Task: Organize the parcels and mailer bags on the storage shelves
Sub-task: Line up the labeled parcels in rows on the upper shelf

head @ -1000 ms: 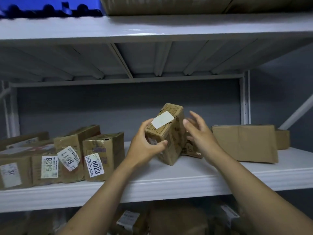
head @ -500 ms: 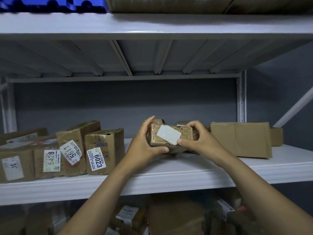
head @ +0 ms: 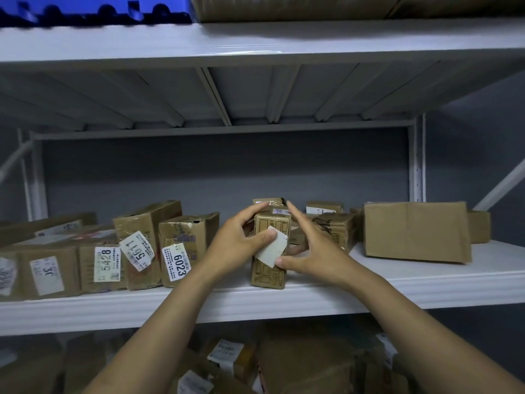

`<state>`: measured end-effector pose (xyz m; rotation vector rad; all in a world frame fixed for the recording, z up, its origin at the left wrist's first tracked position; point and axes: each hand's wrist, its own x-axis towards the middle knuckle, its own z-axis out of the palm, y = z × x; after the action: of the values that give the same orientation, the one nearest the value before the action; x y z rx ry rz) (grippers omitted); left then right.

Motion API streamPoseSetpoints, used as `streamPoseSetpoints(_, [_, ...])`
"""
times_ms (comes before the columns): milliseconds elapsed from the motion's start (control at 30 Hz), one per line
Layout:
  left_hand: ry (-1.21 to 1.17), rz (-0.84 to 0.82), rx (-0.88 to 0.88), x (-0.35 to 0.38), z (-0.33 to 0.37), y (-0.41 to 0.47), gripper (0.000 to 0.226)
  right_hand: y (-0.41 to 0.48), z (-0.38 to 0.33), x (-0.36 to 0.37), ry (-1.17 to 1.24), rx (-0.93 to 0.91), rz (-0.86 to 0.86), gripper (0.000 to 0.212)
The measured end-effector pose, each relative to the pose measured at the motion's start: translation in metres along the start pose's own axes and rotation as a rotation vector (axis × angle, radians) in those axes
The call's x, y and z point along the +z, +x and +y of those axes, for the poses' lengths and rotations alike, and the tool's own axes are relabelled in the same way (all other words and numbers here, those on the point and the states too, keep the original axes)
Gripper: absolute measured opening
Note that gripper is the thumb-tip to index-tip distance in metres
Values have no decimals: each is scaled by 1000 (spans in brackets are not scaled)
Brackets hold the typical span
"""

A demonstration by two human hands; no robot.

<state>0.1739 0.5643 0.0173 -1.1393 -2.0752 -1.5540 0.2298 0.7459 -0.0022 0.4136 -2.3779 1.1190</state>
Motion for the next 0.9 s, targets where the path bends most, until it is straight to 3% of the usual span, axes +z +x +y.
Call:
streamPoseSetpoints(200, [507, 107, 124, -26, 5, -4, 45, 15, -12, 10, -165, -46, 62, 73])
streamPoseSetpoints(300, [795, 211, 223, -44, 8, -6, 44, 24, -18, 16, -58, -26, 8, 66])
streamPoseSetpoints(400, [905, 243, 241, -61, 12, -9, 45, 29, -21, 23, 45, -15, -67, 60])
streamPoseSetpoints(633, [1174, -107, -66, -99, 10, -12, 83, 34, -27, 38, 212, 2, -138, 63])
streamPoseSetpoints(900, [1106, -159, -38, -104, 3, -10, 79, 45, -40, 56, 95, 2, -119, 65])
